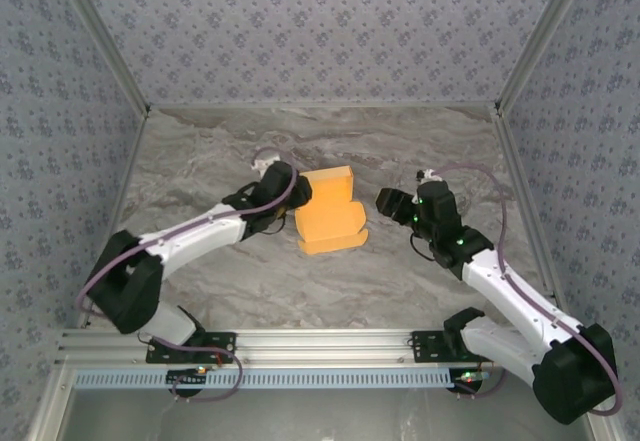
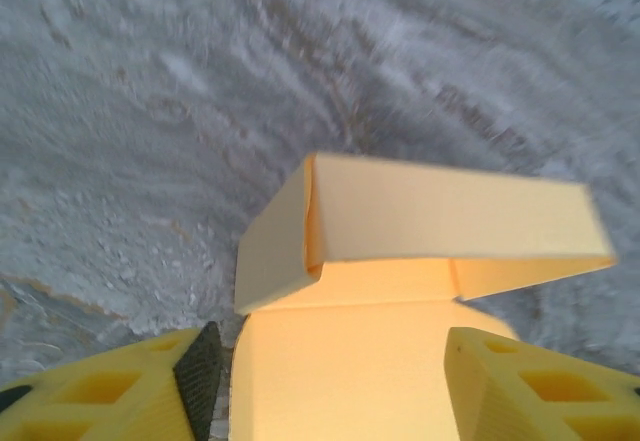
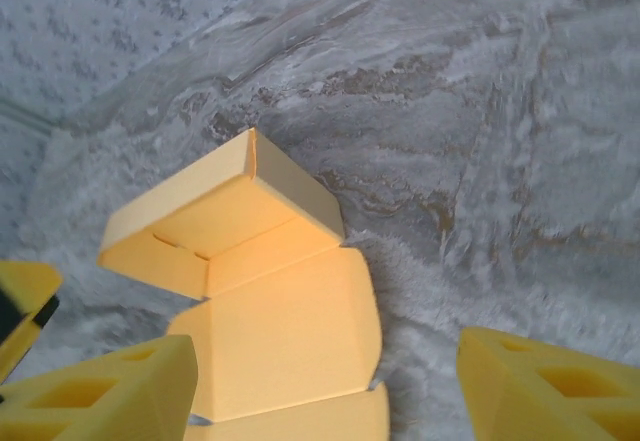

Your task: Fold the paper box

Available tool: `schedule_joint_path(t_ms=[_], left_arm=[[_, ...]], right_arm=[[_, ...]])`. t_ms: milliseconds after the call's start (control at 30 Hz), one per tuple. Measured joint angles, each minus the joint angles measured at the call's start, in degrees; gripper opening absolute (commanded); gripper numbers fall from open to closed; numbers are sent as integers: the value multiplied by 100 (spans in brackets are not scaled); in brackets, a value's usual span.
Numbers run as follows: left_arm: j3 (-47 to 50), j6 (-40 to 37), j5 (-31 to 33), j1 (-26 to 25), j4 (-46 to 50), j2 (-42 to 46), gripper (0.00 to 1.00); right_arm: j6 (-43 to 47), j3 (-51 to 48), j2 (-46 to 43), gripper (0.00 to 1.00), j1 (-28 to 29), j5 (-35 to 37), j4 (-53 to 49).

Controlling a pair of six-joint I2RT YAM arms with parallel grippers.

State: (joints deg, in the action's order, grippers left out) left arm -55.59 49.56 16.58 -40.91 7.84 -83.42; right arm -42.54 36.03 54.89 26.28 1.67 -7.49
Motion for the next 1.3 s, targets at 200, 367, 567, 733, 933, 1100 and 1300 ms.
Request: schedule_joint_path(t_ms=[200,367,567,733,933,1100,1300], left_arm=[[-610,-1484,-933,686,-28,184,73],[-1759,-4275,-3270,1220,223,-820,96],[-4127,-7086,-4586,1272,2118,-2682,99],[-5064,-8028,-4837,1353,3292,-3611,99],[-5733,-8360,-4865,1320,3998,-4238,87],[-5737,-8524,-4953,1237,4262,-4293,72],[-5716,-8526,-5139,1174,4301,-4301,62]], right_arm=[[-940,4,295,71,-181,-308,-442],[-1062,133,697,72,-452,-752,-638],[-813,518,933,73,-1123,-1399,-793],[-452,640,984,73,-1617,-1908,-970],[-131,651,1117,73,-1867,-2302,-1217],[4,656,1233,73,-1930,-2474,-1298],[61,658,1338,73,-1937,-2520,-1335]])
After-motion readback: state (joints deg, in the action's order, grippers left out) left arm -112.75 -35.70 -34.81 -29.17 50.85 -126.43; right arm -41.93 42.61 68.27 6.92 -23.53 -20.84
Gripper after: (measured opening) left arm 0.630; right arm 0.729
